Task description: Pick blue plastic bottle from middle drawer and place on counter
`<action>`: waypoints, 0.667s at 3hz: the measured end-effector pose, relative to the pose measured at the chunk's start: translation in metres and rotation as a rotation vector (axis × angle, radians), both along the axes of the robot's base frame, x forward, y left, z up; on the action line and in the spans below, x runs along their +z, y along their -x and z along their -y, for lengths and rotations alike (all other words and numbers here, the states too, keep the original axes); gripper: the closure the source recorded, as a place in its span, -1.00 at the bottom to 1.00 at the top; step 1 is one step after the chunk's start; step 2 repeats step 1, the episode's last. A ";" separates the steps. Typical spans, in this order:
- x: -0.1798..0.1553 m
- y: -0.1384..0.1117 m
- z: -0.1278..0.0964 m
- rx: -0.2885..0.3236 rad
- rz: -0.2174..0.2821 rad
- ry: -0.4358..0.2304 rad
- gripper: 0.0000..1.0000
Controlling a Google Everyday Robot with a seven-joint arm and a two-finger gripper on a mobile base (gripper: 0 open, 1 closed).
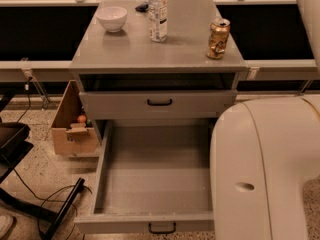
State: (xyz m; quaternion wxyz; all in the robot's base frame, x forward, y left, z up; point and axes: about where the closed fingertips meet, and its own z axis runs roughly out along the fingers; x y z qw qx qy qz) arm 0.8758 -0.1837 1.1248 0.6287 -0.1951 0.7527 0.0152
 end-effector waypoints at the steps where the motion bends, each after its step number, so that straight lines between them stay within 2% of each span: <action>1: 0.011 0.007 0.011 -0.028 0.007 0.037 -1.00; 2: 0.011 0.007 0.011 -0.028 0.007 0.037 -1.00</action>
Offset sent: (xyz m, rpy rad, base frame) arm 0.0000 0.0000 0.0000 0.0000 0.0000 0.0000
